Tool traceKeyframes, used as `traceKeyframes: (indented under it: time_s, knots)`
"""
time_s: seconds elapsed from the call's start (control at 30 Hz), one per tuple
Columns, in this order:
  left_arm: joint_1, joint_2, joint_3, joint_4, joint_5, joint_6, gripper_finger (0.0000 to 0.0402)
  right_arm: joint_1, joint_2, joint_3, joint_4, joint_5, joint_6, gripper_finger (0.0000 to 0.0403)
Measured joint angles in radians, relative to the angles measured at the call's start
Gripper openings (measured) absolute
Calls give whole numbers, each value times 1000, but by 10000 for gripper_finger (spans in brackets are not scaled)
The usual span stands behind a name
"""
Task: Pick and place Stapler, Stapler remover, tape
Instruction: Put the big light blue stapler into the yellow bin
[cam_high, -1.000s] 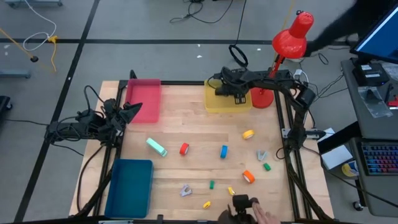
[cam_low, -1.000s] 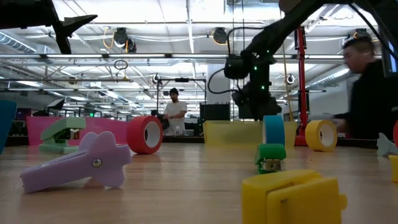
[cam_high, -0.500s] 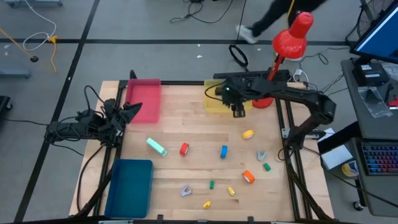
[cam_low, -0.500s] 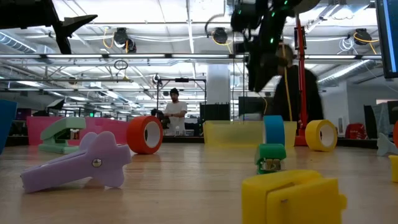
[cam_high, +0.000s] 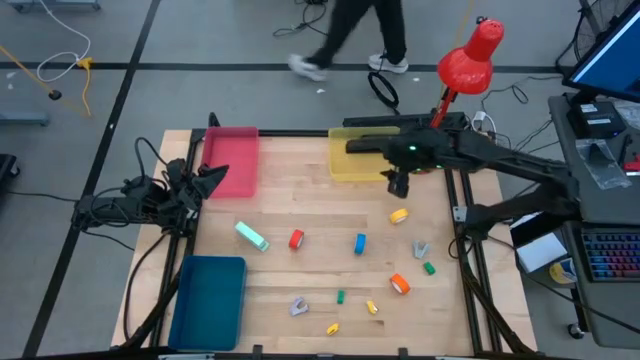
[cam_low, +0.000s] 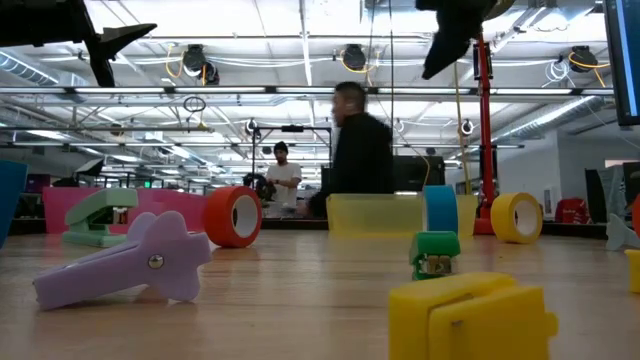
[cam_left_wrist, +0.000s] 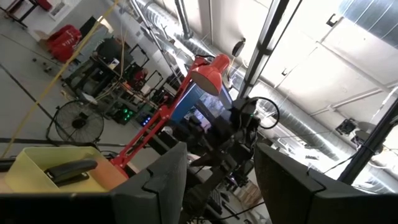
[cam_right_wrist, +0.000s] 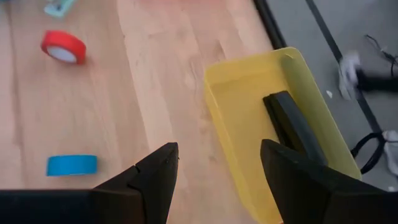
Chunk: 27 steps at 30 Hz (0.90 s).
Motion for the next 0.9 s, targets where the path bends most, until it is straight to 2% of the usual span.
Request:
traceKeyframes:
  time_s: [0.27,0.53,0.7,0.8,0.9]
  knots:
    - [0,0,0,3,1,13,186,7,-225,-170,42,0,151,224]
    - [0,13,0,56,44,42,186,7,-478,-439,338,-3,267,224]
    - [0,97,15,149,68,99,186,7,-607,-586,508,-3,310,224]
    - [0,175,69,137,70,104,186,7,-674,-654,573,-3,326,224]
    - [0,273,152,57,90,103,186,7,-729,-694,594,-3,329,224]
